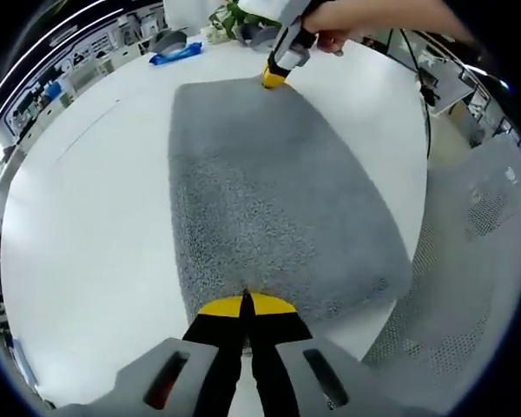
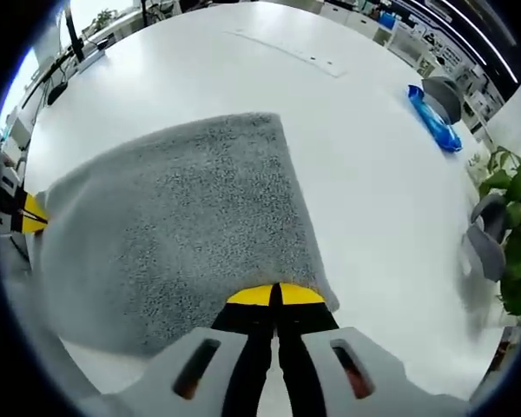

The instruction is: Fold the towel on the table until its edges align and the towel forms a compact rectangular stack.

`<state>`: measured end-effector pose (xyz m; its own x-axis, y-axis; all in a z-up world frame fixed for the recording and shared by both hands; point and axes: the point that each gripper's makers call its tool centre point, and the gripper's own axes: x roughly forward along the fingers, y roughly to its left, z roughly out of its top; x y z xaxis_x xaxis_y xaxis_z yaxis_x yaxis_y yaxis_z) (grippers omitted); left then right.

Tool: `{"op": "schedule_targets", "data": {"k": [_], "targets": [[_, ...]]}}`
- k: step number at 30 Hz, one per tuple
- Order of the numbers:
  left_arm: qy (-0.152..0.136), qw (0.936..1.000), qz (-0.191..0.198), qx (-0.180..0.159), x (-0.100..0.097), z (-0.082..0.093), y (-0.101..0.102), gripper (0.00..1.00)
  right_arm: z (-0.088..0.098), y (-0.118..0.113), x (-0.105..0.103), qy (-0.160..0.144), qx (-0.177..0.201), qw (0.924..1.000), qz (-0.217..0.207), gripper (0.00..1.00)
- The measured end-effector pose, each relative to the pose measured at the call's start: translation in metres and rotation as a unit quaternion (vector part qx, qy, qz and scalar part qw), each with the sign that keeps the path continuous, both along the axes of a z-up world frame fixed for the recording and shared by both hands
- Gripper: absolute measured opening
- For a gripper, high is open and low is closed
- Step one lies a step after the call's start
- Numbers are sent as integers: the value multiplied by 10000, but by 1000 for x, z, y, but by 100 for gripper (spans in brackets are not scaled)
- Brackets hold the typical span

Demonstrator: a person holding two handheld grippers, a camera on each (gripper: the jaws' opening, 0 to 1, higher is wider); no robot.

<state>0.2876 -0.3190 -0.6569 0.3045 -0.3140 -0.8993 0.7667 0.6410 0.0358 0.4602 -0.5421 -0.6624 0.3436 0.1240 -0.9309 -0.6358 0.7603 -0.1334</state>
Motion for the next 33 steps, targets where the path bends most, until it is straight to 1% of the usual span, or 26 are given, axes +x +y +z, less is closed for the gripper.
{"op": "schedule_targets", "data": {"k": [7, 13, 16, 21, 28, 30, 31, 33], "targets": [[85, 9999, -92, -70, -10, 0, -11, 1, 0, 1, 7, 43, -54, 9999, 113, 0], [111, 9998, -117, -147, -17, -1, -20, 1, 0, 3, 12, -38, -66, 9997, 219, 0], [111, 9997, -146, -144, -19, -1, -23, 1, 0, 4, 14, -48, -25, 9997, 259, 0], [93, 9996, -236, -123, -24, -1, -29, 1, 1, 4, 20, -35, 192, 9997, 165, 0], [90, 9995, -258, -181, -29, -1, -34, 1, 0, 10, 26, -43, 163, 9994, 295, 0], [67, 9994, -292, -158, -30, -1, -35, 1, 0, 12, 28, -24, 141, 9994, 330, 0], [8, 9994, -340, -104, -31, -1, -35, 1, 0, 12, 29, -11, 130, 9993, 351, 0], [-126, 9994, -308, -53, -31, -1, -36, 1, 0, 13, 31, 32, 105, 9991, 405, 0]]}}
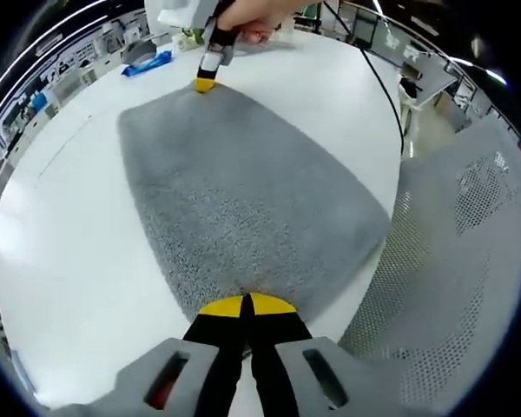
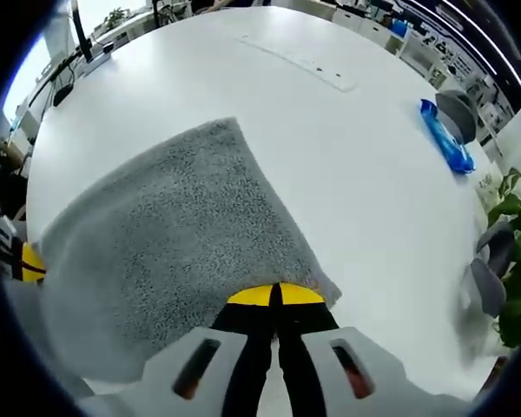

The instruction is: Fold the towel on the table until its edges align and the towel forms a compact rectangular stack.

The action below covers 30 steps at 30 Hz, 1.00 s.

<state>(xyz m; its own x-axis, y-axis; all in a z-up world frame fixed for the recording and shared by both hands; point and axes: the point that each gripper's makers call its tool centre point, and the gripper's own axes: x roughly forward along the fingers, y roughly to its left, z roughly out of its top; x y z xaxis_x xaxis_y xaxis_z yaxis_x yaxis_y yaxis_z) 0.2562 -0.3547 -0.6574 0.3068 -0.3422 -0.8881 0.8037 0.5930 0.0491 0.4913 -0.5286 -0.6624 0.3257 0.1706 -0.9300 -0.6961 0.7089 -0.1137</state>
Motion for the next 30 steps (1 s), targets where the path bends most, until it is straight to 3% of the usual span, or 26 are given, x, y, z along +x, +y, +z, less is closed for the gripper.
{"op": "schedule_targets", "data": {"k": [3, 9, 10, 21, 30], "targets": [[-107, 9999, 11, 22, -1, 0, 0, 1, 0, 2, 2, 6, -11, 10000, 67, 0], [-21, 9999, 125, -97, 2, 0, 2, 1, -1, 9, 8, -74, -86, 9997, 198, 0], [-107, 9999, -37, -71, 2, 1, 1, 1, -1, 11, 10, -83, -111, 9996, 230, 0], [-323, 9994, -34, 156, 7, 1, 1, 1, 0, 28, 24, -235, -175, 9982, 520, 0], [-400, 9991, 57, 131, 13, 1, 6, 1, -1, 41, 34, -285, -497, 9948, 847, 0]]}}
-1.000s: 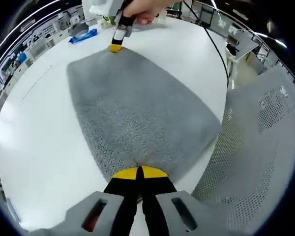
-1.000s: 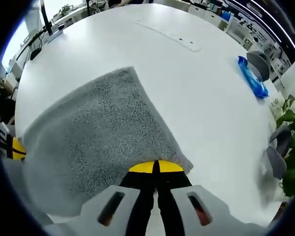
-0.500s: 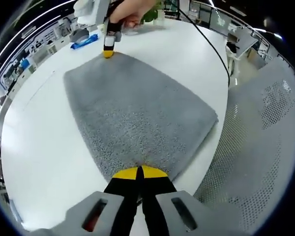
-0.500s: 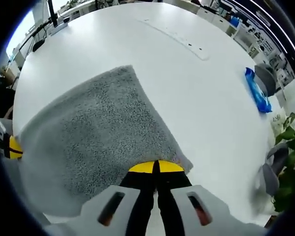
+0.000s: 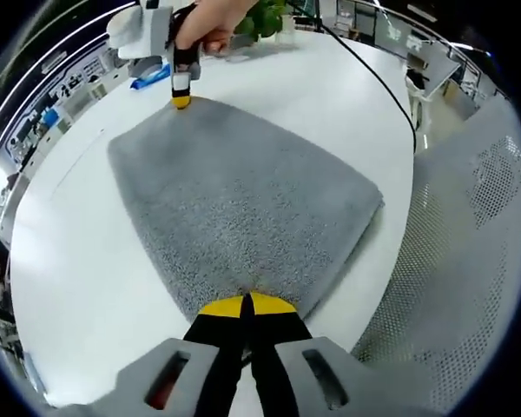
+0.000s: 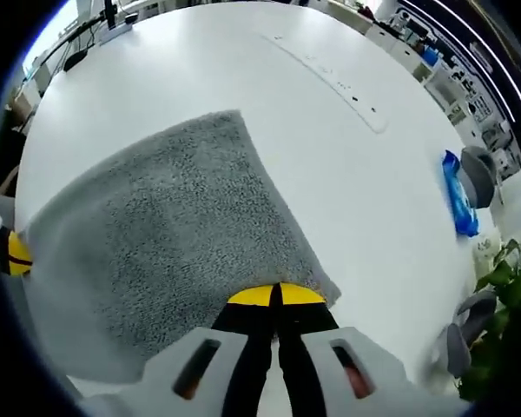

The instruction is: Fold the towel on the table until its edges align and the towel forms a compact rectangular stack.

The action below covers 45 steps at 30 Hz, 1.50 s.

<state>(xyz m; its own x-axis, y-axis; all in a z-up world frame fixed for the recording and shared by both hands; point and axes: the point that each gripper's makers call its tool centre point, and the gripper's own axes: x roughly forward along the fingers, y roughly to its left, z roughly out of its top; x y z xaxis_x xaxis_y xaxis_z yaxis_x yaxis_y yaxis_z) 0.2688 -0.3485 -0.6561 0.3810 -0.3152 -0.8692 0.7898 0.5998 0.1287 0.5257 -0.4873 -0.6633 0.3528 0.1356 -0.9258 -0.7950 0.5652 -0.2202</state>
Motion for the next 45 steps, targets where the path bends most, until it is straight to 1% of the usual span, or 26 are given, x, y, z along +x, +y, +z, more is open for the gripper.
{"op": "schedule_targets", "data": {"k": [5, 8, 12, 18, 22, 25, 26, 27, 29, 30, 32, 33, 36, 40, 41, 42, 44, 45], "targets": [[-22, 10000, 31, 25, 3, 0, 3, 1, 0, 6, 4, -76, -52, 9998, 166, 0], [-41, 10000, 61, 67, 4, 0, 6, 1, 0, 11, 8, -59, 16, 9998, 170, 0], [-26, 9998, 177, -28, 5, 0, 8, 1, 0, 16, 10, -82, 45, 9997, 224, 0], [22, 9998, 171, 40, 8, -1, 6, 1, 0, 24, 15, -107, 108, 9996, 223, 0], [-40, 9998, 180, 82, 8, -1, 6, 1, 1, 23, 15, -155, 149, 9996, 156, 0], [-94, 9997, 195, 74, 7, -1, 6, 1, 2, 22, 14, -204, 377, 9990, -88, 0], [-90, 9997, 207, 75, 8, -1, 6, 1, 3, 22, 14, -174, 532, 9980, -295, 0], [-81, 9997, 212, 81, 7, -1, 6, 1, 4, 21, 15, -131, 728, 9954, -602, 0], [-51, 9997, 239, 90, 8, 0, 6, 1, 6, 18, 13, -57, 947, 9913, -908, 0], [-44, 9996, 262, 88, 8, -1, 6, 1, 8, 17, 12, -30, 959, 9901, -1021, 0], [-48, 9993, 360, 78, 7, -1, 7, 1, 16, 13, 11, -84, 926, 9900, -1058, 0], [-74, 9994, 338, 85, 7, -1, 7, 1, 20, 13, 10, -134, 947, 9900, -1038, 0], [-139, 9993, 328, 132, 7, 0, 6, 1, 40, 17, 8, -397, 1231, 9873, -922, 0], [-126, 9989, 367, 244, 7, -1, 5, 1, 66, 19, 8, -560, 1633, 9801, -978, 0], [-131, 9989, 369, 264, 7, 0, 6, 1, 75, 22, 6, -554, 1806, 9769, -998, 0], [-134, 9989, 370, 270, 7, 0, 6, 1, 81, 23, 4, -576, 1895, 9751, -1003, 0], [-127, 9988, 402, 254, 7, -1, 6, 1, 98, 25, -1, -725, 2103, 9702, -957, 0], [-114, 9987, 427, 236, 7, -1, 7, 1, 103, 25, -6, -755, 2131, 9697, -924, 0]]}}
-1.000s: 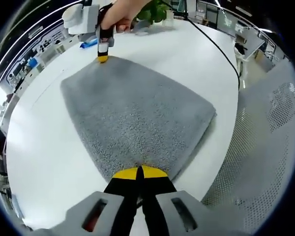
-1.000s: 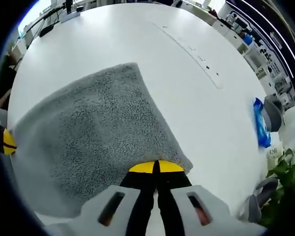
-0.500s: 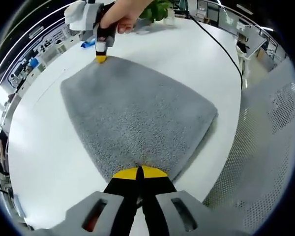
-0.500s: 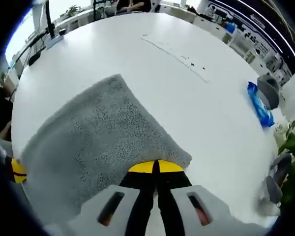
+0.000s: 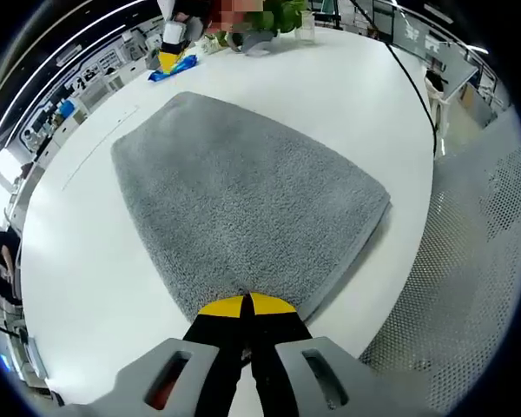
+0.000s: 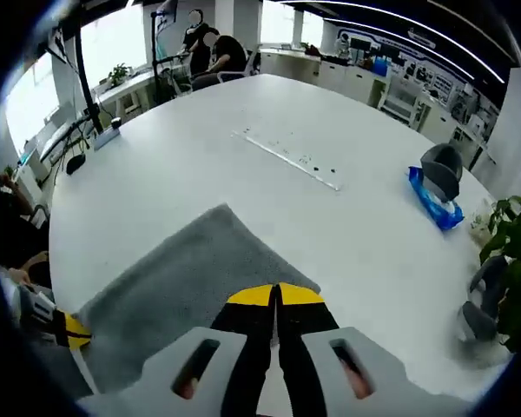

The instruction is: Fold the towel on the table until its edges align and the towel forms a compact rectangular stack.

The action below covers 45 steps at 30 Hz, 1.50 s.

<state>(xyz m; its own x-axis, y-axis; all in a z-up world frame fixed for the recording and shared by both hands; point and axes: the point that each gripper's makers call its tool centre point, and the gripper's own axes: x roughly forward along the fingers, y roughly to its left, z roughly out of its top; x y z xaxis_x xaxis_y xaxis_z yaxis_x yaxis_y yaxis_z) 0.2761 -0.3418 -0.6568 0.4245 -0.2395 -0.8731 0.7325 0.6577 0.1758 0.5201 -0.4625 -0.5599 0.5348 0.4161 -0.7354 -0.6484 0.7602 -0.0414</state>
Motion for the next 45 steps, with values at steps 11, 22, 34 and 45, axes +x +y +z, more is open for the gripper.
{"op": "schedule_targets", "data": {"k": [11, 22, 34, 45], "targets": [[197, 9988, 150, -415, 0, 1, 2, 1, 40, 2, -84, -824, -43, 9950, 570, 0], [45, 9982, -265, -540, -2, 1, 0, 1, 21, 20, -187, -573, 489, 9940, 792, 1], [-148, 9984, -370, -398, 0, 1, -2, 1, -17, 28, -250, -146, 985, 9931, 624, 6], [-207, 9976, -558, -355, 0, 2, -2, 1, -33, 36, -254, -4, 796, 9921, 969, 22]]}}
